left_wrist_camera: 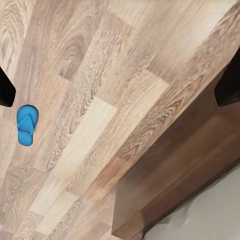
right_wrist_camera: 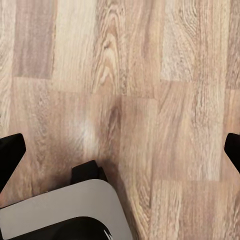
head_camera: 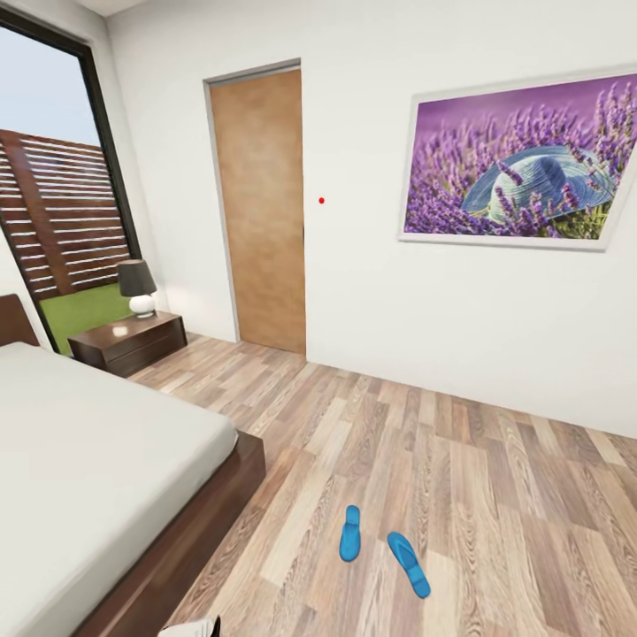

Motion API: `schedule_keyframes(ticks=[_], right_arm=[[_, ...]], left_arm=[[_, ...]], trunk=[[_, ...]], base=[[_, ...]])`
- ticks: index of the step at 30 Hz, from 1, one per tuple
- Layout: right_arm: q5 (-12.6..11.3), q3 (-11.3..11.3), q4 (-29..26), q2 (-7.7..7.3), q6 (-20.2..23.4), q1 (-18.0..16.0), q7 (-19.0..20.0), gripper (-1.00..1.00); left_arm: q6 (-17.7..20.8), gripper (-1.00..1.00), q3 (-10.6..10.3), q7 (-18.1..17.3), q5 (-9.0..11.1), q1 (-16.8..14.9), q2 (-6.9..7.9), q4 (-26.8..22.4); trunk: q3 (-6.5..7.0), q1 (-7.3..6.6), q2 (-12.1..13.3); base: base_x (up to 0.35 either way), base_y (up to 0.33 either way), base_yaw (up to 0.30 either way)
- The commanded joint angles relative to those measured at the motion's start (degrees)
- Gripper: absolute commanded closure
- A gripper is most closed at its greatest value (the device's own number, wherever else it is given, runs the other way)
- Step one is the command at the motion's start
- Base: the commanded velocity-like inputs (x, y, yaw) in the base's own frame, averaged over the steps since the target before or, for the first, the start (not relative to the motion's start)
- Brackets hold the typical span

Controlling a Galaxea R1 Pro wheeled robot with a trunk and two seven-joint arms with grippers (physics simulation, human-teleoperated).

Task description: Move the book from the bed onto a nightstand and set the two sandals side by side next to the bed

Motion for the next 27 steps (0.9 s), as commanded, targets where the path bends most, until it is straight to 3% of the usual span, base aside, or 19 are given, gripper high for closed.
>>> schedule_keyframes(ticks=[1, 27], right_arm=[[-0.1, -0.1, 0.0, 0.01, -0.1, 0.0, -0.1, -1.00], [0.0, 0.0, 0.0, 0.15, -0.1, 0.0, -0.1, -1.00]], left_arm=[[-0.1, -1.00, 0.0, 0.0, 0.4, 0.0, -0.02, 0.0], [-0.1, -1.00, -0.1, 0.0, 0.4, 0.0, -0.02, 0.0]], trunk=[[-0.04, 0.02, 0.0], [-0.04, 0.02, 0.0]], base=[[0.172, 0.000, 0.001], [0.137, 0.054, 0.000]])
